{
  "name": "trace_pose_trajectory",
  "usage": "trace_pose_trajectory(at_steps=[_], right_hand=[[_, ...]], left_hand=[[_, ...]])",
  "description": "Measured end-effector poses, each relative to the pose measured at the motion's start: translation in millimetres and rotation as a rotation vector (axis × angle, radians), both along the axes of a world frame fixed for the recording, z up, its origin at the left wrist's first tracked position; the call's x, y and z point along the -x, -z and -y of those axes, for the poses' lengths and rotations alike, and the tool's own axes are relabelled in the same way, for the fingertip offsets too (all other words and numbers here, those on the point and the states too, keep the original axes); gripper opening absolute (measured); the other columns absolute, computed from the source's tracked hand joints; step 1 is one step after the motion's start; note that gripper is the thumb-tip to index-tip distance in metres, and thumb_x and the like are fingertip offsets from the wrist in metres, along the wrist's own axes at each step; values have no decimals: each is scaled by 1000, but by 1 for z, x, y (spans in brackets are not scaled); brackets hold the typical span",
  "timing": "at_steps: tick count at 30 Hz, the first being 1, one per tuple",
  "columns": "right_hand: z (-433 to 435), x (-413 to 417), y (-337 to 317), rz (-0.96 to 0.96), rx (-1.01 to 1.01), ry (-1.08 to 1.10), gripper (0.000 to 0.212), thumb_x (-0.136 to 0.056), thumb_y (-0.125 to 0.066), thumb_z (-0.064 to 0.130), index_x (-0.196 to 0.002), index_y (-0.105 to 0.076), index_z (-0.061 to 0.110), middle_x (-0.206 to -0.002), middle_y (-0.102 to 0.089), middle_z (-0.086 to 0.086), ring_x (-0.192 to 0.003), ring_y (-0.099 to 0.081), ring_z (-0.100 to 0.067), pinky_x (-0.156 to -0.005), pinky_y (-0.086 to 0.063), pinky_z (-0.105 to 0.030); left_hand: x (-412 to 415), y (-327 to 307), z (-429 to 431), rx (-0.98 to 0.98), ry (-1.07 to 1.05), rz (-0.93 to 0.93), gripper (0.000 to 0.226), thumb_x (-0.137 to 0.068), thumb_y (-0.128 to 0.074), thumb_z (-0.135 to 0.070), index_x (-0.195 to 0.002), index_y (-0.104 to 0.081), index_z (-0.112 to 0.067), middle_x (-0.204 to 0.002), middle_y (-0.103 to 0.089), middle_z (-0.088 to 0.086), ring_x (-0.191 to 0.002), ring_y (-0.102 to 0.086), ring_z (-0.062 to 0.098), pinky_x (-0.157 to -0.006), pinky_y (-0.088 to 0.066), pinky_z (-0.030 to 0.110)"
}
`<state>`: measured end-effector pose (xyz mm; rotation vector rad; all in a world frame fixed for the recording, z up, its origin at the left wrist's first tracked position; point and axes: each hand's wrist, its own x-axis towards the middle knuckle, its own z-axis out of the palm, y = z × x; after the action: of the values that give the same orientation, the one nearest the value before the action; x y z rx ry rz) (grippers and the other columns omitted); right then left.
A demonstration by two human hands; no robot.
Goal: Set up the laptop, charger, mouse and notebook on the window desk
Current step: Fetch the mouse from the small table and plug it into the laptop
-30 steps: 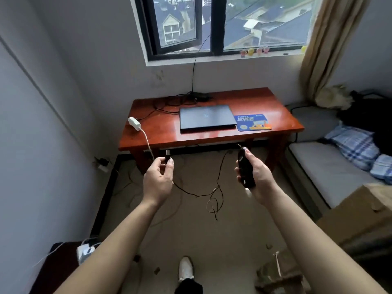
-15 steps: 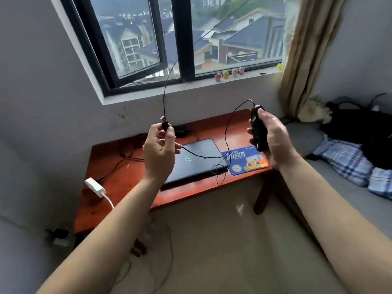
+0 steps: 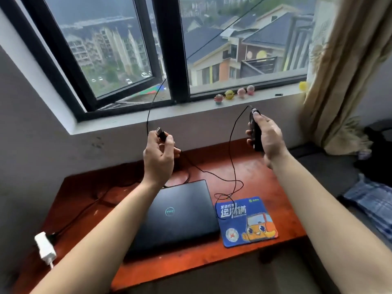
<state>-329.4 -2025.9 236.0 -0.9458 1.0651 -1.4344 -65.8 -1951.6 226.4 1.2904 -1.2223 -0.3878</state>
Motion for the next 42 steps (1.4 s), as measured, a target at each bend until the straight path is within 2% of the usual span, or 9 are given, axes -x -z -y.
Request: trace_pose_trajectory(at_steps=[3,7,13,16,19,22,27,36,42], right_hand=[[51,8,-10,31,-5,-8,37,-90,-66,45,-114,-55,19,-85,-60,4,-70,-59,-12,-54,-46,-26],[106,13,-12,58,37,-15,35,-88,-67,46,-108,-54,21,-83,-60,7,-71,-59,-11,-55,-46,-25],[140,21,25,15,-15,64,38,-92,-68,42,-119,-57,18,-91,-60,4,-73,-60,-10,-53,-48,-23],[135,21,81,-147,-159,124,43,-94,-69,35,-130,-56,13,-98,-61,0,-75,-61,-12,-57,-53,-28],[115,17,154,-476,-368,112,51,-90,-74,35,-133,-57,13,-116,-63,-4,-97,-60,-18,-87,-49,-35],[79,10,215,-662,-537,25,65,-84,-79,37,-139,-53,13,-136,-59,-9,-109,-54,-17,-93,-39,-28],[19,-6,280,-1031,-715,-155,88,-79,-80,49,-149,-39,17,-144,-48,-9,-130,-50,-29,-102,-43,-39],[-23,-11,318,-1512,-628,-223,80,-81,-63,68,-141,-42,21,-129,-48,-5,-118,-51,-26,-92,-48,-36],[-23,-8,311,-1573,-680,-277,92,-76,-55,82,-142,-38,21,-135,-49,-7,-125,-49,-27,-96,-47,-38]], left_hand=[[3,-2,41,8,-17,14,13,-97,-50,-28,-93,-47,-16,-76,-63,-2,-61,-72,20,-62,-58,44],[7,1,91,101,-42,19,6,-98,-49,-27,-92,-47,-25,-81,-64,-5,-65,-72,15,-61,-53,23],[4,31,149,89,2,54,6,-99,-50,-26,-97,-49,-21,-83,-65,3,-72,-73,14,-66,-57,31],[-3,78,152,-86,25,139,5,-99,-54,-22,-95,-51,-22,-79,-68,1,-74,-71,12,-68,-53,32],[-7,143,141,-359,25,206,10,-96,-58,-17,-88,-54,-21,-69,-64,-6,-63,-62,11,-63,-43,29],[-8,202,110,-636,75,230,10,-94,-60,-20,-85,-56,-21,-67,-61,-9,-61,-57,15,-63,-41,29],[-7,258,61,-923,88,237,11,-88,-65,-19,-80,-60,-24,-74,-66,-11,-72,-60,7,-64,-41,17],[-17,280,49,-1103,135,385,16,-79,-68,-12,-77,-60,-26,-85,-61,-6,-77,-59,9,-74,-40,24],[-22,269,51,-1119,40,318,15,-80,-65,-9,-82,-63,-24,-90,-66,-4,-87,-61,17,-79,-44,27]])
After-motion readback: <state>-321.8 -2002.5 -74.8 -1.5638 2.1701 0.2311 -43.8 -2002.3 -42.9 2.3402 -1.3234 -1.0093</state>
